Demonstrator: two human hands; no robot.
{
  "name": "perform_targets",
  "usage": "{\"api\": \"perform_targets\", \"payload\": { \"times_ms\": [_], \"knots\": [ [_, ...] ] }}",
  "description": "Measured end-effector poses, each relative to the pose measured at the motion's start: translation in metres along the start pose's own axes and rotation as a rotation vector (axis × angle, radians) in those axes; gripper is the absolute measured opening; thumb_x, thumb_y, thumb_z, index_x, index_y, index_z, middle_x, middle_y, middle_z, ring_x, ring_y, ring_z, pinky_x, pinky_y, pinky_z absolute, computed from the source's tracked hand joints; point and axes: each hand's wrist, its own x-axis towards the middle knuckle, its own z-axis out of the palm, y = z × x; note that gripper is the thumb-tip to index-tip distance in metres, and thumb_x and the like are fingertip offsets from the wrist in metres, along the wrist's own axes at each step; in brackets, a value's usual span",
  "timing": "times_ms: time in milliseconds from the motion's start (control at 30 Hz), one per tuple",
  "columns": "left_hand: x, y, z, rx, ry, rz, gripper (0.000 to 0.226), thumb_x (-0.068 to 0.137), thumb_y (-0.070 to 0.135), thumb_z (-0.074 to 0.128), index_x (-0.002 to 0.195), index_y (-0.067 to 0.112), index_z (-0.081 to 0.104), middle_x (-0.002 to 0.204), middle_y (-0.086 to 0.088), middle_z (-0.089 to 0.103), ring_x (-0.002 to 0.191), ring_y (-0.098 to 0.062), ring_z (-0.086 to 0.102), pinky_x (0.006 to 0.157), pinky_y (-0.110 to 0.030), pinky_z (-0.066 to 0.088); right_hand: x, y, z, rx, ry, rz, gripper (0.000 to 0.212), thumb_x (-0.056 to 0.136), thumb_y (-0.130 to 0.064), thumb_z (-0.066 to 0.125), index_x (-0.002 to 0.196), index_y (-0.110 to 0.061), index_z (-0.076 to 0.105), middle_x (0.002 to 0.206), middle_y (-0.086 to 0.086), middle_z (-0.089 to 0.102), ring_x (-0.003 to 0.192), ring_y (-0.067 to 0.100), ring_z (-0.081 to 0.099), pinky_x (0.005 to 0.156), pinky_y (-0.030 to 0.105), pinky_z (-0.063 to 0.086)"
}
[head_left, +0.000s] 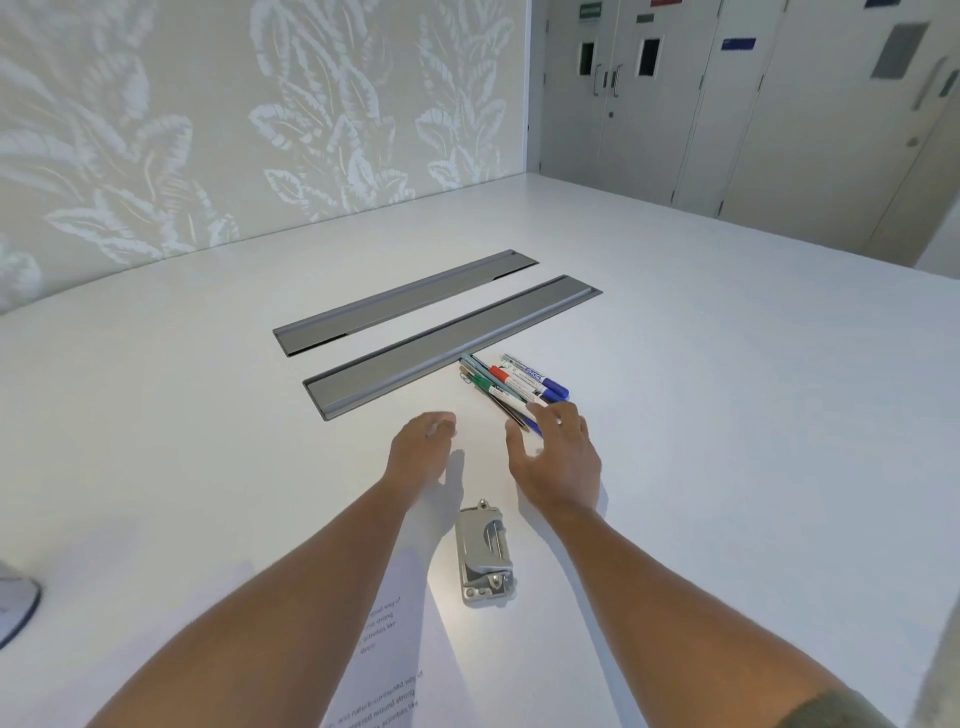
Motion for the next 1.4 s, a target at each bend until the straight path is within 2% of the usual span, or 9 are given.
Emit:
{"api": "perform_targets", "payload": {
  "times_ms": [133, 233, 333, 567, 700, 1067, 1167, 1233, 1400],
  "knots": [
    [-0.026, 0.007, -0.009, 0.22, -0.121, -0.039, 0.038, 0.098, 0.038, 0.048, 0.107, 0.008, 0.07, 0.11, -0.009, 0.07, 0.097, -0.024, 0.063, 0.08, -0.028, 0.046, -0.011, -0.01, -0.019, 0.036, -0.085, 0.036, 0.033, 0.09, -0.054, 0.052, 0.11, -0.032, 0.066, 0.099, -0.014, 0.063, 0.089, 0.011, 0.062, 0.069, 0.026, 0.044],
    [-0.044, 0.013, -0.016, 0.307, -0.152, -0.042, 0.024, 0.097, 0.034, 0.05, 0.098, 0.02, 0.07, 0.106, 0.003, 0.068, 0.08, -0.005, 0.057, 0.065, -0.019, 0.039, -0.02, -0.017, -0.032, 0.069, -0.192, 0.064, 0.036, 0.087, -0.06, 0.05, 0.107, -0.035, 0.067, 0.079, -0.018, 0.061, 0.077, 0.004, 0.055, 0.068, 0.025, 0.039],
    [-0.061, 0.016, -0.024, 0.384, -0.223, 0.015, 0.027, 0.096, 0.016, 0.051, 0.114, 0.019, 0.071, 0.126, 0.004, 0.065, 0.11, -0.012, 0.058, 0.088, -0.02, 0.043, -0.032, -0.022, -0.041, 0.083, -0.278, 0.054, 0.041, 0.084, -0.063, 0.049, 0.11, -0.036, 0.065, 0.073, -0.02, 0.059, 0.078, 0.005, 0.058, 0.07, 0.025, 0.043],
    [-0.094, 0.016, -0.037, 0.384, -0.373, 0.109, 0.049, 0.084, -0.006, 0.06, 0.13, 0.011, 0.061, 0.129, -0.005, 0.064, 0.116, -0.02, 0.061, 0.098, -0.028, 0.05, -0.066, -0.028, -0.059, 0.067, -0.38, -0.03, 0.061, 0.076, -0.077, 0.048, 0.119, -0.036, 0.059, 0.077, -0.018, 0.061, 0.079, 0.003, 0.056, 0.066, 0.023, 0.038],
    [-0.102, 0.013, -0.035, 0.367, -0.381, 0.128, 0.05, 0.084, -0.002, 0.066, 0.132, 0.011, 0.06, 0.128, -0.007, 0.063, 0.106, -0.021, 0.063, 0.093, -0.029, 0.051, -0.086, -0.027, -0.062, 0.02, -0.464, -0.119, 0.074, 0.067, -0.08, 0.046, 0.126, -0.036, 0.053, 0.103, -0.017, 0.062, 0.095, 0.01, 0.062, 0.077, 0.025, 0.043],
    [-0.107, -0.001, -0.026, 0.33, -0.283, 0.146, 0.046, 0.087, 0.023, 0.073, 0.129, 0.012, 0.061, 0.123, -0.004, 0.063, 0.109, -0.022, 0.063, 0.096, -0.032, 0.048, -0.096, -0.031, -0.049, -0.053, -0.393, -0.248, 0.027, 0.085, -0.04, 0.056, 0.106, -0.022, 0.061, 0.103, -0.006, 0.052, 0.09, 0.02, 0.057, 0.066, 0.027, 0.039],
    [-0.103, -0.004, -0.029, 0.312, -0.179, 0.162, 0.011, 0.09, 0.012, 0.059, 0.096, 0.006, 0.065, 0.096, -0.009, 0.061, 0.085, -0.024, 0.056, 0.085, -0.036, 0.049, -0.088, -0.04, -0.047, 0.007, -0.379, -0.254, 0.021, 0.086, -0.03, 0.059, 0.104, -0.019, 0.064, 0.104, -0.004, 0.056, 0.088, 0.019, 0.057, 0.069, 0.029, 0.046],
    [-0.1, -0.006, -0.035, 0.282, -0.135, 0.153, 0.011, 0.086, 0.003, 0.048, 0.082, 0.005, 0.058, 0.085, -0.011, 0.056, 0.076, -0.023, 0.048, 0.074, -0.035, 0.046, -0.081, -0.046, -0.044, 0.045, -0.389, -0.293, 0.021, 0.084, -0.018, 0.058, 0.104, -0.016, 0.065, 0.104, -0.002, 0.058, 0.089, 0.019, 0.057, 0.071, 0.03, 0.048],
    [-0.091, -0.013, -0.063, 0.307, -0.055, 0.126, 0.04, 0.089, 0.005, 0.049, 0.122, 0.018, 0.067, 0.118, -0.003, 0.062, 0.114, -0.022, 0.057, 0.095, -0.025, 0.039, -0.062, -0.065, -0.034, 0.147, -0.414, -0.401, 0.022, 0.084, -0.01, 0.06, 0.105, -0.014, 0.065, 0.103, -0.002, 0.058, 0.089, 0.015, 0.054, 0.075, 0.027, 0.049]
  ]
}}
